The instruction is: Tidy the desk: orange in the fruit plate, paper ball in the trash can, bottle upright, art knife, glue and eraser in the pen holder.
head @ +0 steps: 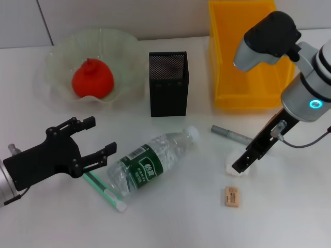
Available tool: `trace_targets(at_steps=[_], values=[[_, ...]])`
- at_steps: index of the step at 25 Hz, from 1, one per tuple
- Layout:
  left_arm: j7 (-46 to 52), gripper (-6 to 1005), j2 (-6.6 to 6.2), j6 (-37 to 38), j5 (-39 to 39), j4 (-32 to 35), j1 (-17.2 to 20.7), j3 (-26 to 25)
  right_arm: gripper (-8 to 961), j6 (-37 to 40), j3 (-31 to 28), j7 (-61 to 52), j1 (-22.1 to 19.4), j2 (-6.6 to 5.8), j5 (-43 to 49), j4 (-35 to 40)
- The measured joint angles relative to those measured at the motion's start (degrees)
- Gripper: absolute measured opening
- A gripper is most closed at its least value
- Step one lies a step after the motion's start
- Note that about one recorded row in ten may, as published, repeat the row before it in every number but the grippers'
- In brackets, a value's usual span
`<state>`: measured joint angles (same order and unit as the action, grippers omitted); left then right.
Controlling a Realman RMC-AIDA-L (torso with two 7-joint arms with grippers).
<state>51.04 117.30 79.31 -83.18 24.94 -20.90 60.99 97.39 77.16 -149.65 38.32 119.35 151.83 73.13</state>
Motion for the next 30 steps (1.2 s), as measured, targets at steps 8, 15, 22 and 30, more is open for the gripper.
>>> trace_targets(at_steps=[8,15,22,30], values=[[-0.29,814,0.04,-0.08,0.01,-0.14,-0.20,0.01,811,-4.45,3.21,-0.30,0.87,0.00,0.05,-3.53],[-0.40,814,0.04,-0.21,0.04,-0.24,0.05,0.01,805,-6.91,5.79,-0.46,2.95,0.13,-0.21,-8.16],[-0.42,814,0.04,-0.22,0.05,-0.24,0.23,0.01,721,-6.92,6.59,-1.11,4.21,0.08,-0.30,-10.53],[-0.43,814,0.03,-0.44,0.05,-0.24,0.25,-0.05,404,-5.73,4.42,-0.98,3.92,-0.01,-0.40,-8.74]])
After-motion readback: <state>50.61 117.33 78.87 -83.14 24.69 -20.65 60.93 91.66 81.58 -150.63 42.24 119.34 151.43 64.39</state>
